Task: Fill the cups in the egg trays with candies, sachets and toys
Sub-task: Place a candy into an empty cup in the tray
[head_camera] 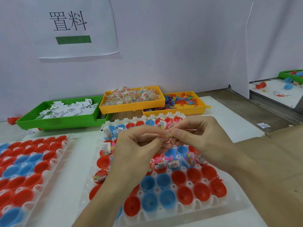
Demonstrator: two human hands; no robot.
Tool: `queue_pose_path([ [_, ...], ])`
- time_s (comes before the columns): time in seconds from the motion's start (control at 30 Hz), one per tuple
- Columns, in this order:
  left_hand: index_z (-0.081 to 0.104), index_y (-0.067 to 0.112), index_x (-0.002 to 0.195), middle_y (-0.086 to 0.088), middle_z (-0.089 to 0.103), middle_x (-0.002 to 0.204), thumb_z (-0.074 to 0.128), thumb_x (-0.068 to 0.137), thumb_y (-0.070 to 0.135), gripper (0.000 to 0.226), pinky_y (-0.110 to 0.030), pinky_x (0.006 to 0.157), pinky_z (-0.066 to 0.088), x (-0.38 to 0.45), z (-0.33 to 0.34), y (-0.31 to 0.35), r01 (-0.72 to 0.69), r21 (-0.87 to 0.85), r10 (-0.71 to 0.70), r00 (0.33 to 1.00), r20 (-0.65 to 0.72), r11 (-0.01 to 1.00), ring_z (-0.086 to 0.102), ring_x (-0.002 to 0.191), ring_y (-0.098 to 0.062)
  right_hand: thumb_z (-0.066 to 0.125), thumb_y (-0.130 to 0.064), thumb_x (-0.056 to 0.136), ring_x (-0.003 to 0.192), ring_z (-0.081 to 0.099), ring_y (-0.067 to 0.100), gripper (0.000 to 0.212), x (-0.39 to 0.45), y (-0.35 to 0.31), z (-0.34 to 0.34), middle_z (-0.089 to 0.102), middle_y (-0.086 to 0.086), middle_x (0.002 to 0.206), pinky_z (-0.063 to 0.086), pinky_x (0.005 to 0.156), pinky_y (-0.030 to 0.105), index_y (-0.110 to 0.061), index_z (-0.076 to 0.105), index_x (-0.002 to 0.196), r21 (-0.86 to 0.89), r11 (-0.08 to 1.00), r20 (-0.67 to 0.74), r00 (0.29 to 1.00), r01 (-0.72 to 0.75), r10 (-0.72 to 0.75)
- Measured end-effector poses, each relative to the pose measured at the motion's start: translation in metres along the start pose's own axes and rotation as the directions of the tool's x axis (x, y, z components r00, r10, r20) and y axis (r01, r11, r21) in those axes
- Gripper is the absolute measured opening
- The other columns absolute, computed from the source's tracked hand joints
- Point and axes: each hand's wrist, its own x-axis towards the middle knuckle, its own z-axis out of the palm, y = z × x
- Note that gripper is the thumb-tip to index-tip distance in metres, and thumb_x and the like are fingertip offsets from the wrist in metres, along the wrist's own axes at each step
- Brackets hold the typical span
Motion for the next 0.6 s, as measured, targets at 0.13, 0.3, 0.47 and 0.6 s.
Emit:
queue_pose_path([
  [0.13, 0.078, 0.014, 0.084, -0.007, 0.077, 0.079, 0.067, 0.086, -0.005, 0.022, -0.021, 0.063, 0.059, 0.0002, -0.0001, 0.0004, 0.054, -0.003, -0.054, 0.998, 0.024, 0.999, 0.076, 0.073, -0.022, 0.078, -0.01, 0.079, 0.081, 0.074, 0.018, 0.011, 0.0003, 0.0012, 0.0002, 0.076, 0.001, 0.084, 0.058, 0.072, 0.021, -0.013, 0.078, 0.089, -0.022, 1.0, -0.003, 1.0, -0.015, 0.015],
  [0.3, 0.077, 0.022, 0.087, -0.006, 0.078, 0.084, 0.075, 0.077, 0.022, 0.01, -0.024, 0.069, 0.06, 0.0005, -0.0018, 0.0019, 0.136, -0.024, -0.134, 0.988, 0.082, 0.99, 0.076, 0.081, -0.023, 0.078, -0.006, 0.08, 0.082, 0.075, 0.015, 0.014, -0.0002, -0.0004, 0.0007, 0.077, -0.001, 0.085, 0.057, 0.072, 0.018, -0.015, 0.077, 0.091, -0.033, 0.999, -0.023, 0.999, -0.033, 0.032],
  [0.47, 0.071, 0.017, 0.097, -0.005, 0.078, 0.082, 0.074, 0.079, 0.013, 0.018, -0.023, 0.067, 0.059, 0.0003, -0.0008, -0.0019, 0.122, 0.006, -0.122, 0.99, 0.068, 0.992, 0.076, 0.078, -0.02, 0.078, -0.006, 0.081, 0.086, 0.075, 0.015, 0.017, -0.0005, -0.0013, 0.0013, 0.077, -0.002, 0.088, 0.058, 0.074, 0.021, -0.017, 0.077, 0.093, -0.064, 0.998, -0.029, 0.999, -0.021, 0.019],
  [0.6, 0.067, 0.014, 0.1, -0.005, 0.077, 0.08, 0.072, 0.074, 0.016, 0.026, -0.022, 0.066, 0.059, 0.0006, -0.0007, -0.0026, 0.087, 0.001, -0.087, 0.994, 0.06, 0.996, 0.076, 0.077, -0.02, 0.077, -0.014, 0.079, 0.089, 0.074, 0.013, 0.017, -0.0011, -0.0019, -0.0004, 0.077, -0.003, 0.092, 0.057, 0.075, 0.019, -0.019, 0.078, 0.095, -0.035, 0.999, -0.01, 1.0, -0.024, 0.023],
])
